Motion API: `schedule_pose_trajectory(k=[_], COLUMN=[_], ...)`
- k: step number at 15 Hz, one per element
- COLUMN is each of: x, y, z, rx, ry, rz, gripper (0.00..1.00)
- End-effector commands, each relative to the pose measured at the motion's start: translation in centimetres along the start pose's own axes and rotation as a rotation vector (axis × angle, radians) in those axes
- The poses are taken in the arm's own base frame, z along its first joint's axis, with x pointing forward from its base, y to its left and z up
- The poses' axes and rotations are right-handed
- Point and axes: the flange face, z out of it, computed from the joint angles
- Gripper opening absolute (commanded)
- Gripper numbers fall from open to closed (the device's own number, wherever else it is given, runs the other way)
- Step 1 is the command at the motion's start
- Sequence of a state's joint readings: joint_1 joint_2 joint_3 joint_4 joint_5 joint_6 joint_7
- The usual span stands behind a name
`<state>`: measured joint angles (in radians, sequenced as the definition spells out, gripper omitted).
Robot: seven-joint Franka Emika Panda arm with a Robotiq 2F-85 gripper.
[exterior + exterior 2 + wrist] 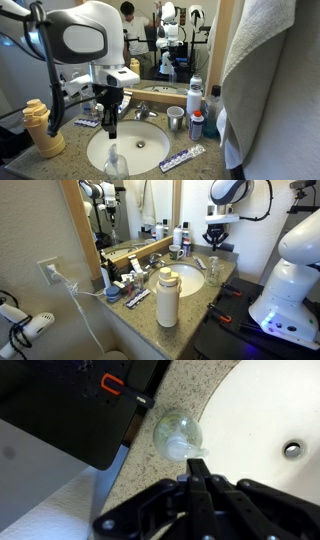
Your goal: Press the pump on the pump bottle
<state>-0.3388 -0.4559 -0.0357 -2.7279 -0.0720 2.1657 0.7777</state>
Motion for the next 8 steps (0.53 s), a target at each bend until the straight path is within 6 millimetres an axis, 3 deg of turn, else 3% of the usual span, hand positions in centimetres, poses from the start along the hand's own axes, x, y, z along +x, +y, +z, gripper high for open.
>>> schedule_pose_trajectory(k=[1, 7, 8], x=[-1.8, -3.6, -3.7], y=[-0.2, -0.5, -0.4], z=[-2.1, -4.5, -4.8], rx=[-0.01, -0.007, -0.006], ry=[0.038, 0.074, 0.075], rz=[-0.012, -0.043, -0.046], gripper=[0.0, 0.0, 0.26])
